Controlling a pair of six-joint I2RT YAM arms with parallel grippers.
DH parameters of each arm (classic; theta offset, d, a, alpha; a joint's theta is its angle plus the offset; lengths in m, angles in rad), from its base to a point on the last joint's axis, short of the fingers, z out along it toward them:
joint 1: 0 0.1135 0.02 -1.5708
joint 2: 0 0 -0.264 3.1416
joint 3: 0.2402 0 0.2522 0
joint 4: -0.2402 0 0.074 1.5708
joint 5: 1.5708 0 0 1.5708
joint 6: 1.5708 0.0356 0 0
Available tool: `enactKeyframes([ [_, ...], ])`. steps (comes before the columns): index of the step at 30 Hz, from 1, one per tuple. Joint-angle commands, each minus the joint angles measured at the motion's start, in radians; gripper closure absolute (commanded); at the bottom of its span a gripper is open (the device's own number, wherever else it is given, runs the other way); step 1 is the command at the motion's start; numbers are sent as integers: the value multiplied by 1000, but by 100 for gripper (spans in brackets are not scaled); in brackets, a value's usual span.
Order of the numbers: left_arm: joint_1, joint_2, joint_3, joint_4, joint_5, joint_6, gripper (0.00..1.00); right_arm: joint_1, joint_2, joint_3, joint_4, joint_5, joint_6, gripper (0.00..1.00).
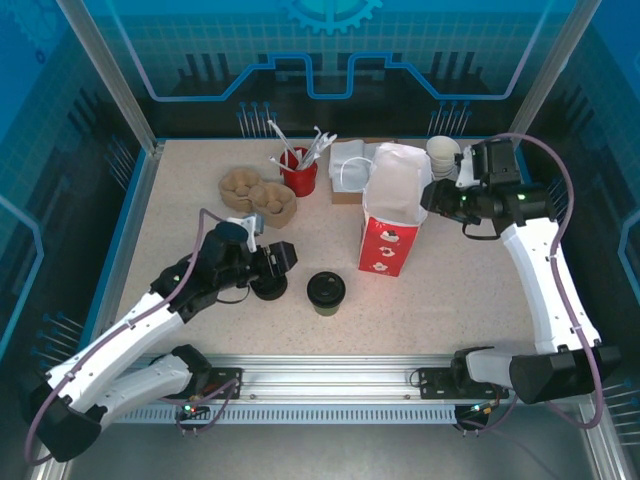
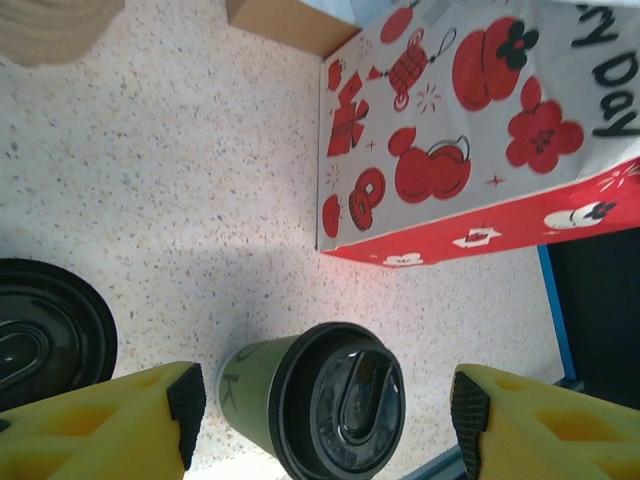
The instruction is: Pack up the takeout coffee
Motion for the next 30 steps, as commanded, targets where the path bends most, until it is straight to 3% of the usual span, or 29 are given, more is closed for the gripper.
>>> enactKeyframes([
  [1, 35, 12, 73, -54, -32, 38, 31, -31, -4, 100, -86, -69, -33, 50],
  [7, 123, 66, 190, -121, -44, 38, 30, -92, -23, 229, -175, -208, -71, 50],
  [13, 173, 100, 286, -146, -38, 95, 29, -124, -95, 243, -190, -337, -111, 51],
  [24, 238, 150, 334, -111, -96, 179, 28, -125, -232, 67, -81, -536, -105, 57],
  [30, 359, 221, 275, -36, -95, 109, 29, -117, -256, 10, -54, -539, -98, 57],
])
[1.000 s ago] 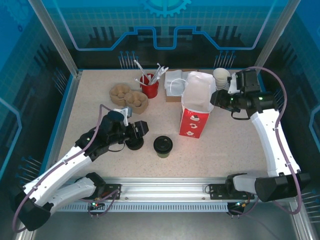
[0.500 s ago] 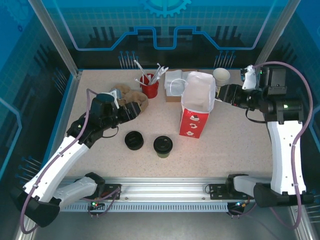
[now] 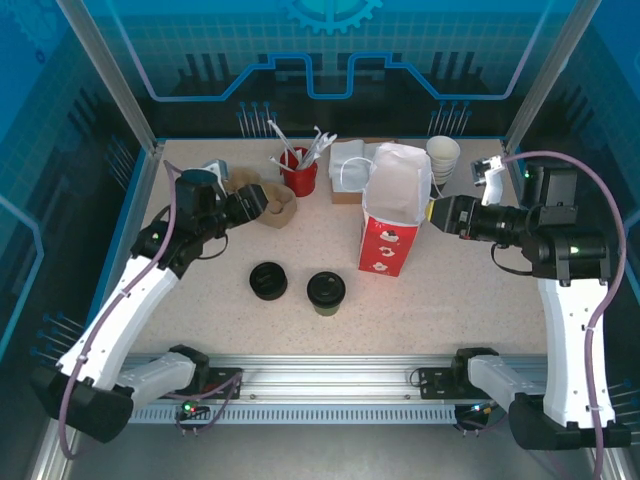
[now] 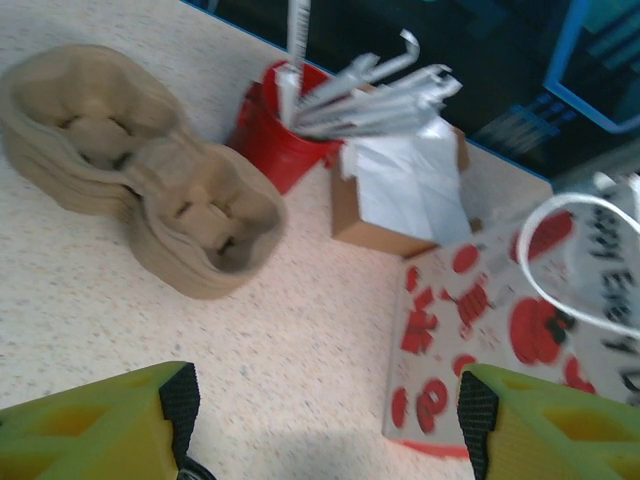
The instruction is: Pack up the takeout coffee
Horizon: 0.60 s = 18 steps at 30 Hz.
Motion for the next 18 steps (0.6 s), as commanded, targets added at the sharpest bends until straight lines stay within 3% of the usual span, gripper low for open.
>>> enactKeyframes([
  [1, 70, 50, -43, 63, -19, -46, 29, -7, -20, -30, 39, -40, 8, 57],
  [9, 199, 244, -50, 148, 58, -155, 31, -5, -19, -85, 63, -45, 16, 58],
  [18, 210, 479, 50, 177, 147, -181, 37, 0, -2, -112, 60, -36, 20, 58],
])
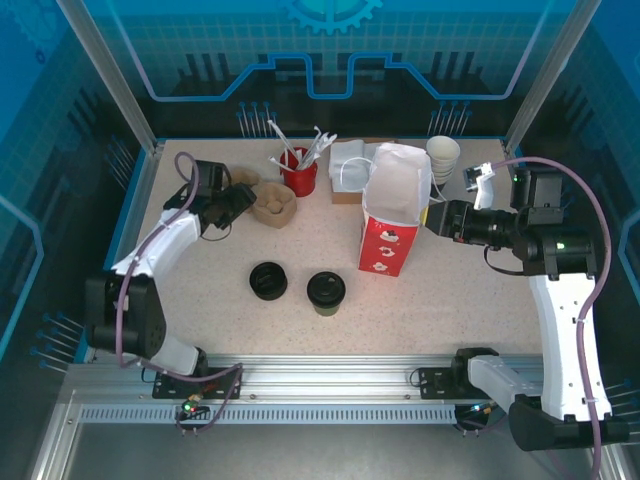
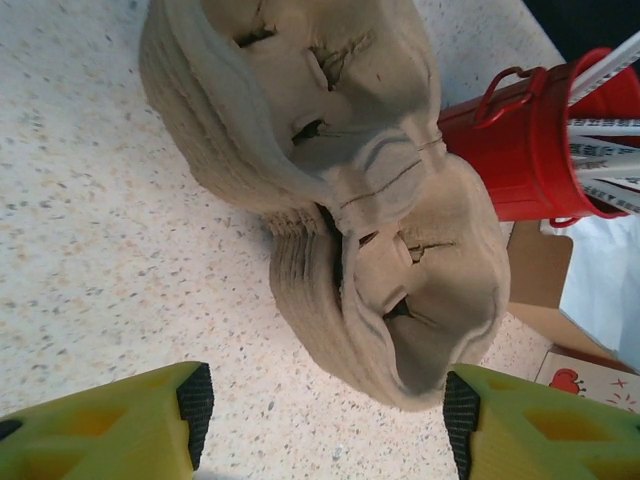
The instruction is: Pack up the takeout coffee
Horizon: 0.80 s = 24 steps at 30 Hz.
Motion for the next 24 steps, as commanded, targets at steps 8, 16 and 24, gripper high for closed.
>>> enactKeyframes([
  [8, 6, 124, 97, 40, 80, -35, 44, 0, 17, -11, 3, -3, 12, 58],
  [16, 4, 165, 115, 44, 97, -38, 54, 0, 21, -16, 10, 11, 19, 58],
  [24, -4, 191, 138, 34, 98, -31, 60, 1, 13, -39, 21, 24, 25, 58],
])
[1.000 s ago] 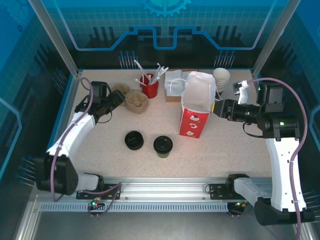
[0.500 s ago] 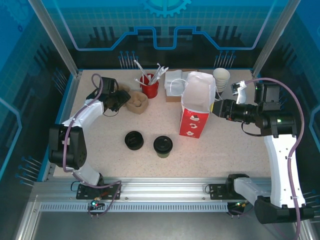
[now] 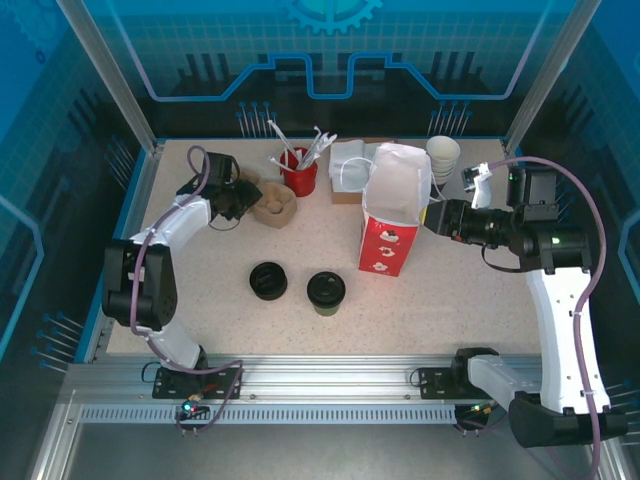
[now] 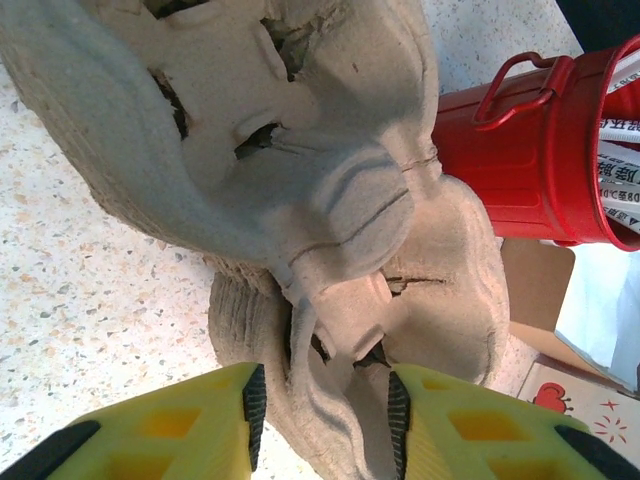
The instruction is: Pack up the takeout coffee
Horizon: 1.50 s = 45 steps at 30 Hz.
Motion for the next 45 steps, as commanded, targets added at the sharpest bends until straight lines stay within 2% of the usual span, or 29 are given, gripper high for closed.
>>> enactKeyframes([
  [1, -4, 24, 41, -8, 23, -4, 60, 2, -4, -15, 12, 8, 10, 58],
  [17, -25, 62, 65, -25, -1, 10, 60, 0, 6, -21, 13, 11, -2, 58],
  [25, -33, 81, 78, -31, -3, 11, 63, -1, 5, -30, 14, 15, -3, 58],
  [32, -33, 65, 48, 2, -5, -4, 72, 0, 5, -27, 15, 13, -2, 58],
  [38, -30, 43, 39, 30, 8, -9, 86, -1, 2, -21, 14, 9, 2, 58],
  [45, -25, -5, 28, 76, 31, -26, 95, -2, -7, -15, 21, -4, 10, 58],
])
